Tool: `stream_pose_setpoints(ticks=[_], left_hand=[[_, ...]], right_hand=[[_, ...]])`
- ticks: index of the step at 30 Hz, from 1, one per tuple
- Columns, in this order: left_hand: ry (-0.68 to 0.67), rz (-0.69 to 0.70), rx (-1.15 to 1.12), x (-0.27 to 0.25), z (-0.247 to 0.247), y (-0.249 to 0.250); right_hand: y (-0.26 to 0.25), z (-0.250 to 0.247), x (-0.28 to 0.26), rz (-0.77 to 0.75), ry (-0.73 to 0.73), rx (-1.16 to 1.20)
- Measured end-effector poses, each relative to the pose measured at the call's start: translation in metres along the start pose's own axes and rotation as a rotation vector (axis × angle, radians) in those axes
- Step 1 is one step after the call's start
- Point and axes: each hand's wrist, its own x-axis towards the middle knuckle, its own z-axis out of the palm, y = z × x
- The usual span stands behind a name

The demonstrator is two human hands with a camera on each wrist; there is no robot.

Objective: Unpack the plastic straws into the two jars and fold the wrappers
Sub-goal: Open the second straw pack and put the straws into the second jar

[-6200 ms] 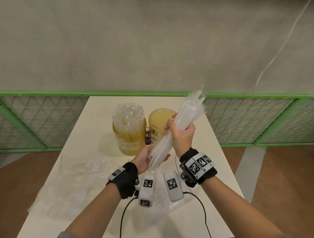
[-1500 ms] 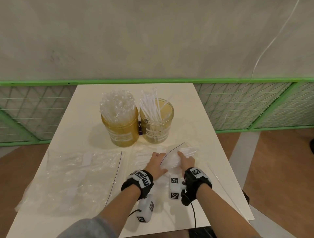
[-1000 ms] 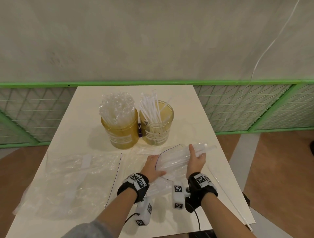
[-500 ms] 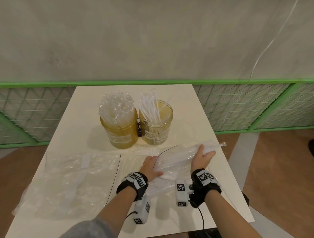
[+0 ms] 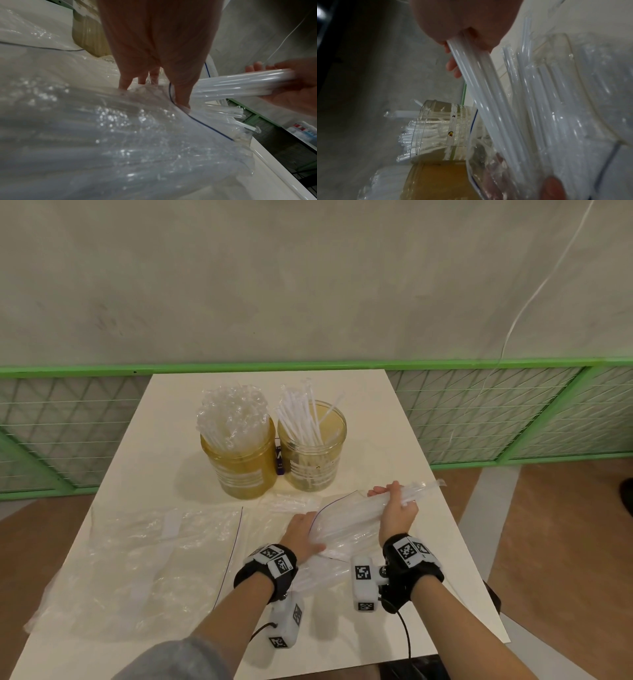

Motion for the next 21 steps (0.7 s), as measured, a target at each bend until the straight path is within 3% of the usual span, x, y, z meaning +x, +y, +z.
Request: stream_pose_setpoints(ticks=[6, 13, 21], left_hand=[[0.015, -0.002, 0.09, -0.004, 0.003, 0.003], [0.067, -0.064, 0.196, 0.001, 0.0, 0.007], [0.14, -0.112, 0.138, 0.006, 0.001, 0.003]], right_hand=[[0.004, -0.001, 0.002, 0.079, -0.023, 0.068], [-0.019, 0.012, 0.001, -0.03, 0.06, 0.127], [-0.049, 0.016, 0.0, -0.154, -0.027, 0.158]])
